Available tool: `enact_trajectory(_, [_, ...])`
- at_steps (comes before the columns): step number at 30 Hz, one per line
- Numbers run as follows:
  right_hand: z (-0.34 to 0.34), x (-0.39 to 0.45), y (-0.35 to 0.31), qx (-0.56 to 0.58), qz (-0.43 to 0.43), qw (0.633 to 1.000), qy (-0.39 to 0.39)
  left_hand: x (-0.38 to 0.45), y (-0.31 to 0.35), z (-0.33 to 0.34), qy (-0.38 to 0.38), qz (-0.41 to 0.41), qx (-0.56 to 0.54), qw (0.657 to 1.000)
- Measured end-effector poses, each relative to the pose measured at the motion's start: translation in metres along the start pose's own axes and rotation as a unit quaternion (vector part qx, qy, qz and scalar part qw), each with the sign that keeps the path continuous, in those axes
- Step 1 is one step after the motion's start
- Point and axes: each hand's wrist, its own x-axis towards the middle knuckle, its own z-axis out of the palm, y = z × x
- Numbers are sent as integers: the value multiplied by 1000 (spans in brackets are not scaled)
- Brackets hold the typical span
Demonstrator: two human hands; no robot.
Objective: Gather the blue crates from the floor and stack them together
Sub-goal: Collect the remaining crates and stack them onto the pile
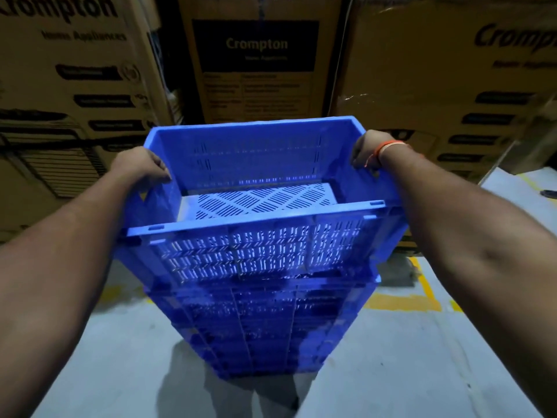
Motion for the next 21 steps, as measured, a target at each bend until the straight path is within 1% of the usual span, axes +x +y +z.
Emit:
enact_trajectory(6, [3,8,2,-10,34,999,-33,-5,-3,0,-6,1,-6,1000])
enact_trajectory(10, [14,2,0,-20,50,998,-25,-4,-4,-1,-12,4,1,1000])
enact_trajectory(14, [21,12,15,-4,68,998,-18,-6,6,1,-15,2,-1,1000])
enact_trajectory(17, [21,25,19,4,61,998,-11,-11,3,3,-9,1,-5,1000])
enact_trajectory(21, [14,15,10,7,60,998,-12,-18,-5,5,-11,-8,-24,1000])
